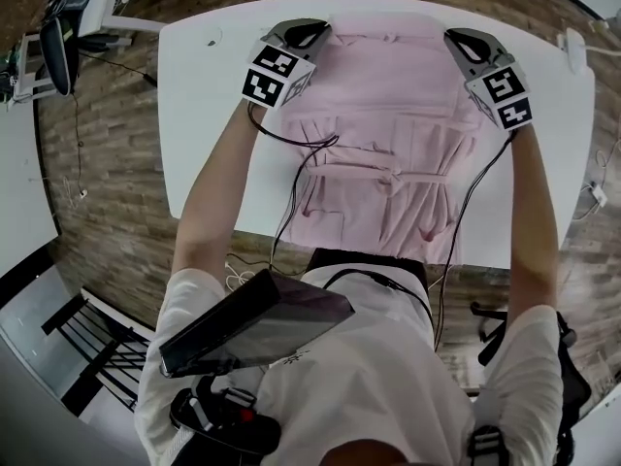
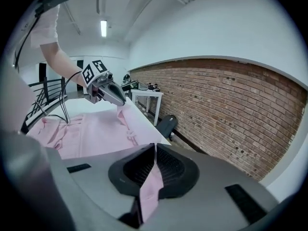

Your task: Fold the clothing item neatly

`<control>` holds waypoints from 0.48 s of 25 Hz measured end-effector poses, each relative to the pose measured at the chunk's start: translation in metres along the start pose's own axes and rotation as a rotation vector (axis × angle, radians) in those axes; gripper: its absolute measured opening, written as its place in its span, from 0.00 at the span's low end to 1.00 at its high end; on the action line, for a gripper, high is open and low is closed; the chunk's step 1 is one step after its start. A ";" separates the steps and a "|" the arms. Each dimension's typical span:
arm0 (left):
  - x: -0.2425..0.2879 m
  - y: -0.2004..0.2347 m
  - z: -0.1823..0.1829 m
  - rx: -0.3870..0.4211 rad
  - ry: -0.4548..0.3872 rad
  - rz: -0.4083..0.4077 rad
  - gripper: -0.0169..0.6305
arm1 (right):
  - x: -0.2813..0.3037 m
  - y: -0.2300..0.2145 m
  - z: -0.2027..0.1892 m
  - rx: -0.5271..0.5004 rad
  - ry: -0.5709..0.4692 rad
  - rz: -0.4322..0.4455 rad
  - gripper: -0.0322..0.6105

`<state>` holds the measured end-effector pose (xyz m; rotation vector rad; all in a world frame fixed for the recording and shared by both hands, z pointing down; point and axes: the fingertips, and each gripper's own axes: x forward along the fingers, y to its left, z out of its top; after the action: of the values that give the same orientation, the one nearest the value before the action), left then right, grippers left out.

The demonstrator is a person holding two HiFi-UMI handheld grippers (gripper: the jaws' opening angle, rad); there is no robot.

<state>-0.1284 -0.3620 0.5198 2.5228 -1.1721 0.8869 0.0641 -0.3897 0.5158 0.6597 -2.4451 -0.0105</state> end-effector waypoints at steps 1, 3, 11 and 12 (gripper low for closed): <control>-0.003 -0.006 -0.003 0.022 -0.003 0.012 0.05 | -0.002 0.007 -0.002 -0.015 0.004 -0.001 0.08; -0.009 -0.016 -0.012 0.078 -0.003 0.039 0.05 | -0.003 0.020 -0.005 -0.056 0.012 -0.008 0.08; -0.013 -0.049 -0.051 0.232 0.024 0.133 0.05 | -0.011 0.053 -0.028 -0.225 0.061 -0.018 0.08; -0.015 -0.051 -0.057 0.231 0.030 0.137 0.05 | -0.012 0.056 -0.034 -0.237 0.082 -0.012 0.08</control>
<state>-0.1216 -0.2946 0.5588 2.6199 -1.3148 1.1519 0.0662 -0.3304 0.5453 0.5576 -2.3141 -0.2683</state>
